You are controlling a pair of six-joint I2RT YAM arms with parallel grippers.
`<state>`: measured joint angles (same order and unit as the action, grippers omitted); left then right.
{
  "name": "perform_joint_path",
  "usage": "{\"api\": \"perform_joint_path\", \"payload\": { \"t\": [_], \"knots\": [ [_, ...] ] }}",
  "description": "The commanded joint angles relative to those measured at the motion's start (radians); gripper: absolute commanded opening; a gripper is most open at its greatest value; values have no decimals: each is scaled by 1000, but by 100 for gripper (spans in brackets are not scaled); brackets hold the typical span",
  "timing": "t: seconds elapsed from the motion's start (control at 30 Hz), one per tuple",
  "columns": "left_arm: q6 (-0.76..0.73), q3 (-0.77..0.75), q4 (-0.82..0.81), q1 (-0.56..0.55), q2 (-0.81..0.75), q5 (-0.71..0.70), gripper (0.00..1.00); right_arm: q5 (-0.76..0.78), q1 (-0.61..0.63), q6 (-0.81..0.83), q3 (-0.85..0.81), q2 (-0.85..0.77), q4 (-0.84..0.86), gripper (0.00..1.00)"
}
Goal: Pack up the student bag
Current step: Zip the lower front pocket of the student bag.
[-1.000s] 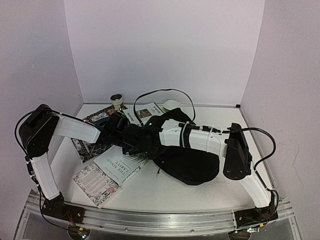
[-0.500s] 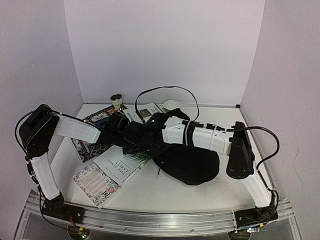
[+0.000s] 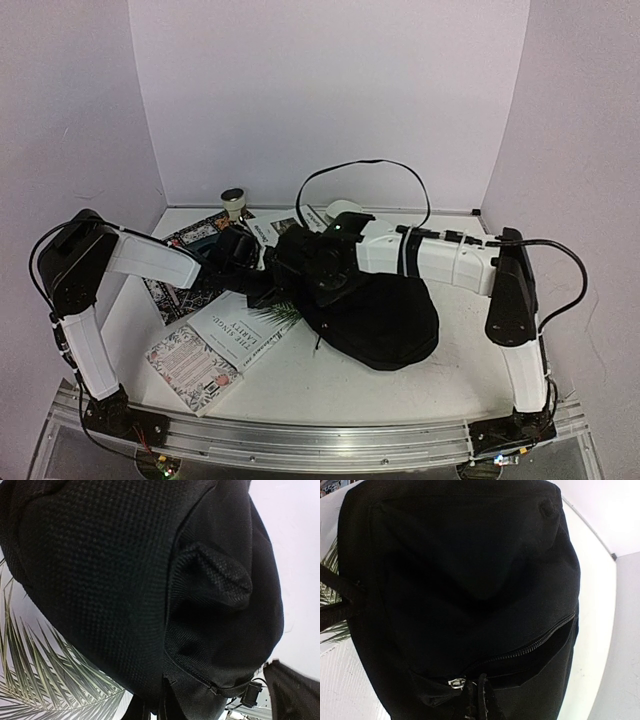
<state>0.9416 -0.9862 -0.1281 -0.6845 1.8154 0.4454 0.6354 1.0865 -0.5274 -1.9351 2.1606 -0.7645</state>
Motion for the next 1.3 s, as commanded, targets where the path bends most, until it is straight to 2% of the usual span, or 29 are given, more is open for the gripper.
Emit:
{"api": "perform_joint_path", "payload": {
  "t": [0.0,0.2,0.73,1.0,1.13,1.27],
  "knots": [
    [-15,45,19,3,-46,-24,0,-16,-74,24,111,-155,29,0],
    [-17,87,26,5,-84,-41,0,-45,-177,79,215,-240,133,0],
    [-20,161,61,7,-178,-90,0,-79,-401,177,361,-374,262,0],
    [-28,166,65,6,-213,-85,0,-169,-566,207,494,-484,358,0],
    [-43,144,68,-2,-208,-67,0,-289,-584,220,530,-533,401,0],
    [-72,91,71,-40,-188,-84,3,-570,-582,233,614,-586,528,0]
  ]
}}
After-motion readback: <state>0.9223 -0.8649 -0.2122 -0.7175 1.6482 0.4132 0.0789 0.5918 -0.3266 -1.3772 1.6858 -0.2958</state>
